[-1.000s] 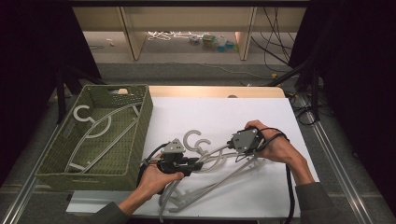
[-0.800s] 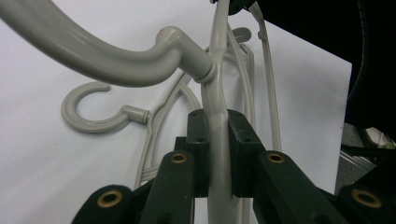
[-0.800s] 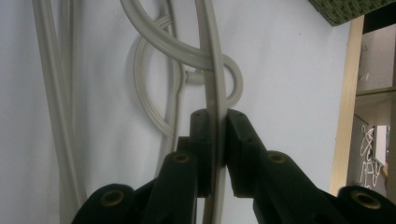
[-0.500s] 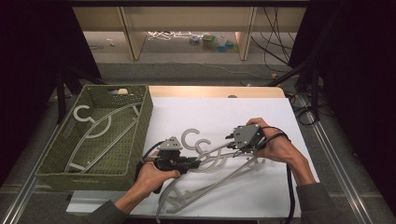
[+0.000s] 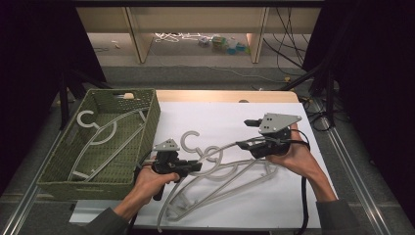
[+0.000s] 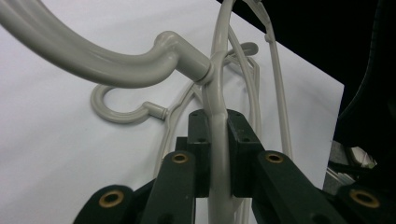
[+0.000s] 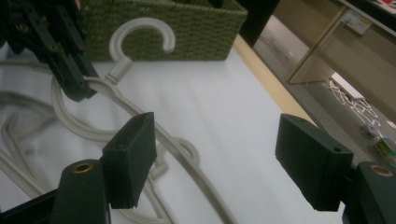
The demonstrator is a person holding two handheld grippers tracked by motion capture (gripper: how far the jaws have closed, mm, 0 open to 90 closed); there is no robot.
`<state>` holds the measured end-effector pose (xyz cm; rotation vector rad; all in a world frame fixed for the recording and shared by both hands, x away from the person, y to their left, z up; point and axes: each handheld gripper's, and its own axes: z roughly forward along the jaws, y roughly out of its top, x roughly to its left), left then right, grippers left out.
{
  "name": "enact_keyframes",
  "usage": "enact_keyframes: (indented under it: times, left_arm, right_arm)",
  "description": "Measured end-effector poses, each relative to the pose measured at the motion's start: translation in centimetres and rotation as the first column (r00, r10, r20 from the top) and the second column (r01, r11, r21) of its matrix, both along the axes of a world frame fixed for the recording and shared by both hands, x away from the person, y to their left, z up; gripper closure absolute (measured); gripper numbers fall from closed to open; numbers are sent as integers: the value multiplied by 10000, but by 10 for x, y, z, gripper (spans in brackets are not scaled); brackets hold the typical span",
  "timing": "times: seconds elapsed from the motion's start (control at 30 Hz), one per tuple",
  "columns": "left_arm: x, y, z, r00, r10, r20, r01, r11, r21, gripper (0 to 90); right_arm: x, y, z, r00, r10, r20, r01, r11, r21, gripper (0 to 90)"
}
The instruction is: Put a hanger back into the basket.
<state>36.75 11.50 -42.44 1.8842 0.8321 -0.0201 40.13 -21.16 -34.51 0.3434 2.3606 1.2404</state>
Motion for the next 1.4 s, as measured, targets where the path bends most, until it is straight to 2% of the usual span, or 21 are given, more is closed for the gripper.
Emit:
enact_keyframes:
  times: [0.07,0.13,0.2,0.4,0.5,0.57,0.6,0.67,0.7,0.77,0.93,1.0,1.03,1.07,1.1,1.17,1.23,1.27,1.33,1.4]
  left_arm:
    - [1,5,2,9998,157,-104,-159,9997,-163,816]
    - [2,10,3,9991,397,-159,-402,9988,-274,817]
    - [2,12,4,9989,432,-191,-438,9985,-322,816]
    - [-1,24,17,9967,787,-201,-798,9948,-631,815]
    - [-5,28,27,9959,867,-260,-888,9913,-968,814]
    - [-8,30,36,9953,966,71,-956,9919,-841,816]
    - [-8,30,36,9953,966,71,-956,9919,-841,816]
    - [-10,34,47,9953,948,205,-925,9915,-916,813]
    - [-11,37,52,9948,998,215,-976,9916,-853,813]
    - [-12,44,58,9948,1006,176,-987,9912,-880,815]
    - [-14,61,73,9929,1174,211,-1158,9910,-671,815]
    - [-14,69,80,9919,1259,194,-1242,9895,-738,815]
    - [-14,69,80,9919,1259,194,-1242,9895,-738,815]
    - [-13,73,83,9913,1294,246,-1270,9884,-837,816]
    - [-13,77,86,9900,1377,294,-1350,9876,-807,816]
    - [-10,90,95,9857,1637,410,-1602,9840,-780,815]
    - [-8,98,100,9815,1859,462,-1817,9798,-839,815]
    - [-7,102,101,9803,1914,478,-1871,9788,-831,815]
    - [-4,111,105,9752,2155,500,-2109,9739,-836,815]
    - [-2,121,109,9693,2384,596,-2334,9691,-795,815]
  right_arm:
    - [-5,-4,-2,9992,-367,-159,375,9981,495,277]
    - [-10,-8,-3,9978,-639,-162,649,9952,737,272]
    - [-16,-11,-3,9958,-899,-170,912,9903,1051,269]
    - [-33,-14,-8,9892,-1446,-235,1465,9770,1550,264]
    - [-41,-15,-12,9853,-1696,-198,1703,9679,1847,264]
    - [-48,-17,-14,9819,-1887,-153,1879,9612,2019,262]
    - [-51,-17,-15,9798,-1991,-156,1978,9567,2133,261]
    - [-56,-19,-17,9767,-2142,-157,2123,9515,2227,260]
    - [-59,-20,-17,9748,-2219,-241,2217,9494,2226,260]
    - [-65,-22,-21,9688,-2471,-209,2446,9381,2454,247]
    - [-73,-25,-35,9616,-2718,-370,2720,9274,2568,243]
    - [-73,-26,-41,9597,-2767,-480,2795,9246,2589,234]
    - [-74,-26,-43,9552,-2915,-502,2941,9174,2681,226]
    - [-74,-27,-45,9548,-2904,-634,2965,9160,2701,222]
    - [-74,-27,-45,9548,-2904,-634,2965,9160,2701,222]
    - [-75,-27,-48,9522,-2993,-604,3038,9089,2858,203]
    - [-76,-26,-49,9535,-2957,-588,3001,9118,2802,169]
    - [-76,-25,-50,9540,-2956,-504,2973,9104,2877,164]
    - [-77,-24,-52,9592,-2793,-445,2799,9149,2910,161]
    - [-79,-23,-53,9592,-2806,-345,2782,9151,2919,160]
